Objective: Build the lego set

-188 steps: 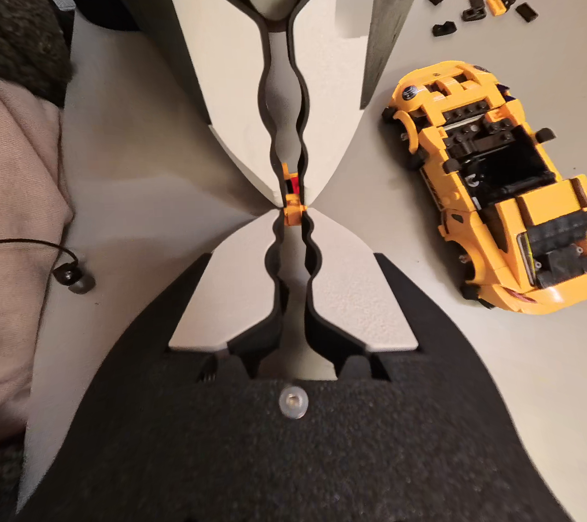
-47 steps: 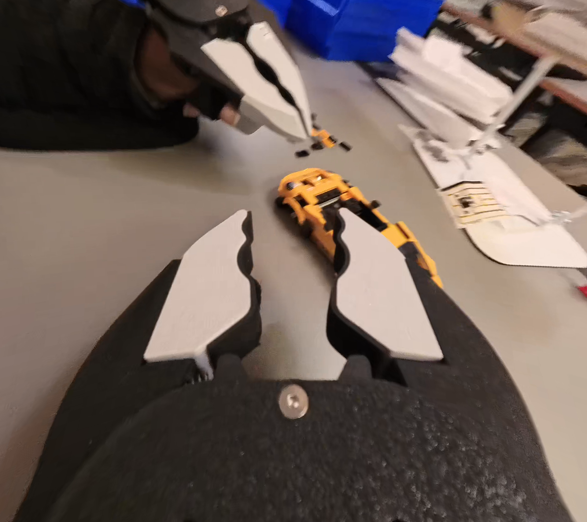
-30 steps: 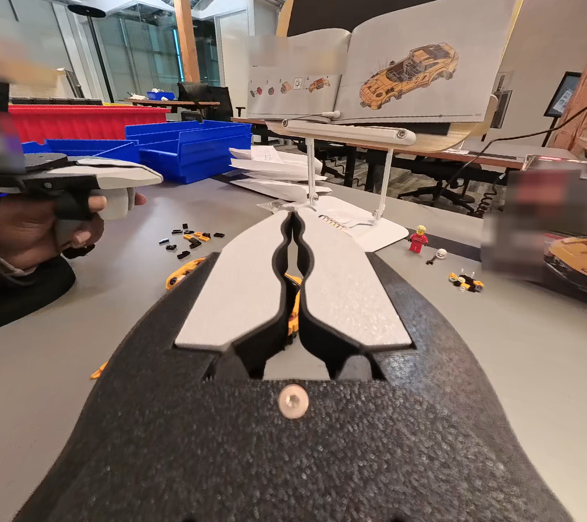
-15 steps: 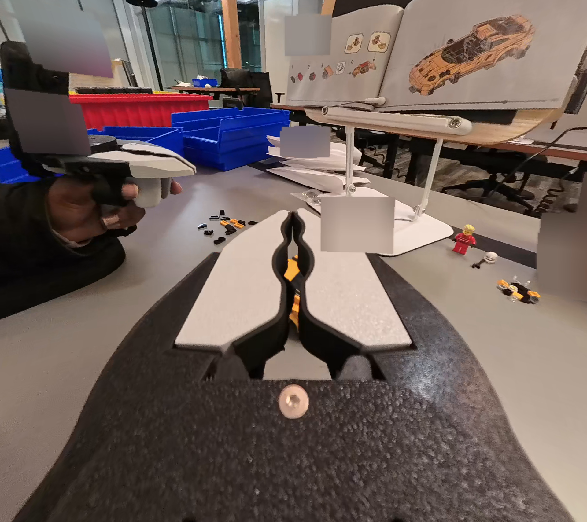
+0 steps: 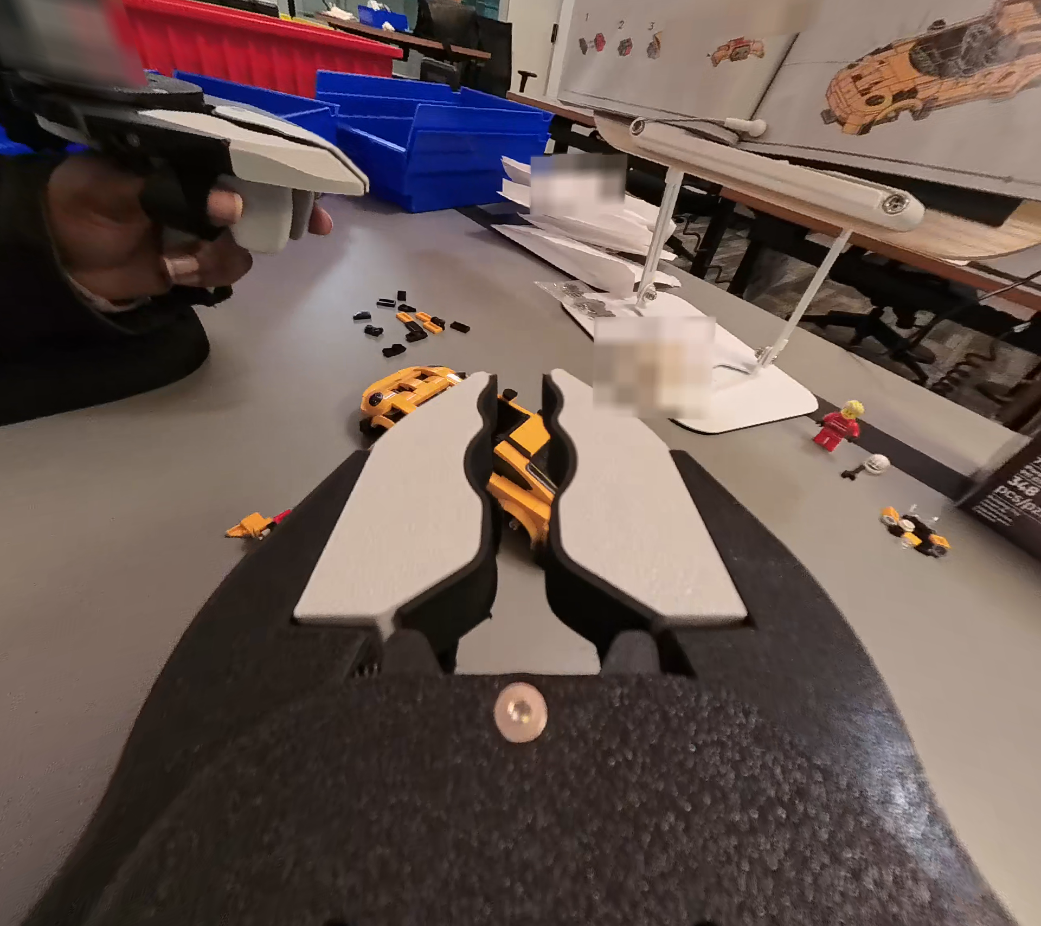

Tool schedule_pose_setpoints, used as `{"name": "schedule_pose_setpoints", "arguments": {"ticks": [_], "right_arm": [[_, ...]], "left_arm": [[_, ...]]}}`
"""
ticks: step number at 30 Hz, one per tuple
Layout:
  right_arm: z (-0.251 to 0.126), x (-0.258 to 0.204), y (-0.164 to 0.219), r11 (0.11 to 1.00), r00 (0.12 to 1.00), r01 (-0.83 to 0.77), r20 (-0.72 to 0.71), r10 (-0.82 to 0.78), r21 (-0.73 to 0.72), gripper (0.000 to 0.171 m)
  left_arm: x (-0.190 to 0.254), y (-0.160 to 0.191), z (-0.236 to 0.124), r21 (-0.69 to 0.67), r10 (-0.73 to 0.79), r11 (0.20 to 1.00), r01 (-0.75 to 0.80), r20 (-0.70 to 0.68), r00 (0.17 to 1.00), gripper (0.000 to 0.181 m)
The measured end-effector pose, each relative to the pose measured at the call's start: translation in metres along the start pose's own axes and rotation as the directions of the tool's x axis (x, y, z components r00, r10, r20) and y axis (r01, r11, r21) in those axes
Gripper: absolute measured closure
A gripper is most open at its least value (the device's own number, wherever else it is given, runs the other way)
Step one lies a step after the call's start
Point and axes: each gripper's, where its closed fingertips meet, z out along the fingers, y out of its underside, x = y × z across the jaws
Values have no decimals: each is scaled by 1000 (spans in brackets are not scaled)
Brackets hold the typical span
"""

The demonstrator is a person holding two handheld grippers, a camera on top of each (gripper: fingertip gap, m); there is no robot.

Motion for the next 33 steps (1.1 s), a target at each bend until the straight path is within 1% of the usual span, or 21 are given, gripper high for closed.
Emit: {"name": "schedule_pose_setpoints", "arguments": {"ticks": [5, 10, 17, 30, 31, 33], "right_arm": [[0, 3, 2, 999, 999, -40, -2, 40, -1, 155], [-1, 4, -1, 1000, 1000, -23, -19, 23, 9, 154], [-11, 16, -18, 996, 995, -13, -92, 22, 92, 156], [-9, 13, -13, 998, 997, -6, -77, 11, 65, 156], [-8, 13, -12, 998, 997, -5, -75, 10, 62, 156], [-8, 11, -11, 998, 998, -2, -67, 6, 57, 156]], "left_arm": [[0, -1, -1, 2, -3, 1000, 3, 3, 1000, 181], [1, -2, -2, 8, 11, 1000, -12, 10, 1000, 181], [-4, -1, -2, 6, 10, 1000, -10, 36, 999, 181], [-6, 1, -1, -2, 17, 1000, -17, 43, 999, 181], [-6, 3, -1, -12, 13, 1000, -13, 43, 999, 181], [-9, 14, 3, -76, 1, 997, 3, 51, 999, 181]]}}
